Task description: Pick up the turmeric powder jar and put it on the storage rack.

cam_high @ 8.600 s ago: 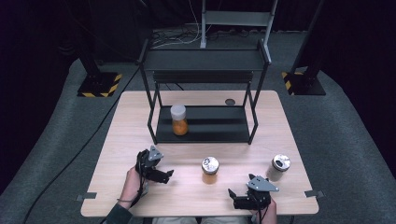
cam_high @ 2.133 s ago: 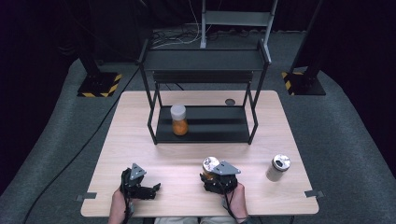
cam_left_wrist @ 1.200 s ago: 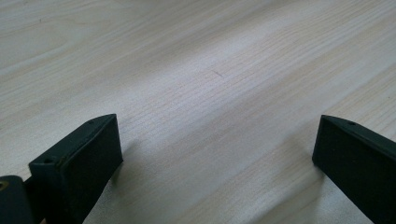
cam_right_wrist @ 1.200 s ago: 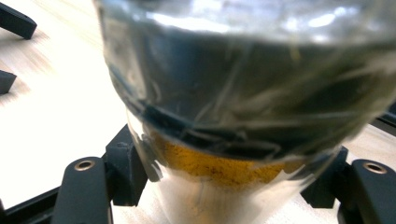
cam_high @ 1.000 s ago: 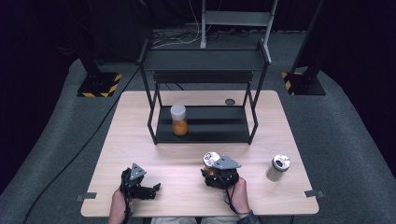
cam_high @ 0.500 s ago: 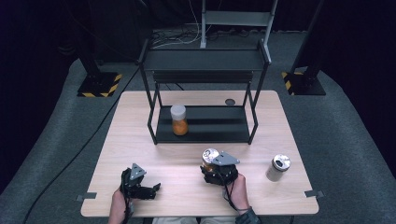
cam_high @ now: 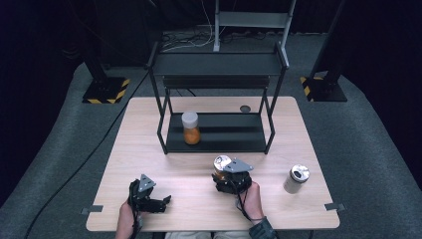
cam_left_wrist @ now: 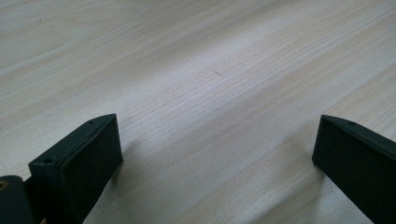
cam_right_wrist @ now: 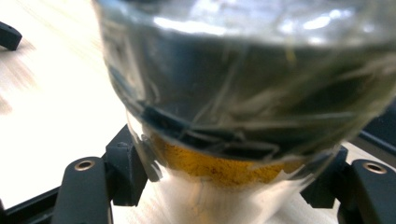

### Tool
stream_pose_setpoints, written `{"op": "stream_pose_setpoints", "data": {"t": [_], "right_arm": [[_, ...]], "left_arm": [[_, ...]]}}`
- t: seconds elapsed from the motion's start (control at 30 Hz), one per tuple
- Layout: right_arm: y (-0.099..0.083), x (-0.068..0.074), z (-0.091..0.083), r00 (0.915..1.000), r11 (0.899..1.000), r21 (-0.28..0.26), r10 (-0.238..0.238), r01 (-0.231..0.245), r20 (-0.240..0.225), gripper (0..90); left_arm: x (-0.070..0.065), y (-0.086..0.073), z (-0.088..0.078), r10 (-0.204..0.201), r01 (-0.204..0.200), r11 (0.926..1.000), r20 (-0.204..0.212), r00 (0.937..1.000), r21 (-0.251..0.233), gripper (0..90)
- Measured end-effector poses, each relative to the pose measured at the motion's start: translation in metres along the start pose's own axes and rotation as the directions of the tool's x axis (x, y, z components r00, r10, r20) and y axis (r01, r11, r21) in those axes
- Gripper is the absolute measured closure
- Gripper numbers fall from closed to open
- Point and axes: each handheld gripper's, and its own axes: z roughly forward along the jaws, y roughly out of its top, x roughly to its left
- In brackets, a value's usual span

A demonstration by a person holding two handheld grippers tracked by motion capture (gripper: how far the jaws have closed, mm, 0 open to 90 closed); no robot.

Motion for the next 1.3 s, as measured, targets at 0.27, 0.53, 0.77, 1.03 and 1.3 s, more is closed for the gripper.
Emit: {"op": "stream_pose_setpoints", "data": {"t": [0.27, 0.53, 0.77, 1.03, 1.3], "right_arm": [[0.006, -0.003, 0.003, 0.9999, 1.0, 0.006, -0.01, 0.01, 0.002, 30.4], [0.012, -0.005, 0.006, 0.9999, 1.0, 0.006, -0.016, 0.016, 0.004, 30.3], [0.018, -0.008, 0.009, 0.9998, 1.0, 0.002, -0.018, 0.018, 0.011, 30.4], [0.025, -0.012, 0.012, 0.9998, 1.0, 0.001, -0.019, 0.019, 0.011, 30.4], [0.031, -0.014, 0.017, 0.9996, 1.0, 0.0, -0.025, 0.025, 0.013, 30.4]], "left_arm": [[0.0, 0.0, 0.0, 0.0, 0.0, 1.0, 0.0, 1.0, 0.0, 0.9], [0.0, 0.0, 0.0, 0.002, -0.002, 1.0, 0.0, 1.0, 0.002, 0.9], [0.0, 0.0, 0.0, -0.001, 0.001, 1.0, 0.0, 1.0, -0.001, 0.9], [0.0, 0.0, 0.0, 0.002, -0.002, 1.0, 0.0, 1.0, 0.002, 0.9], [0.0, 0.0, 0.0, 0.002, -0.002, 1.0, 0.0, 1.0, 0.002, 0.9]]}}
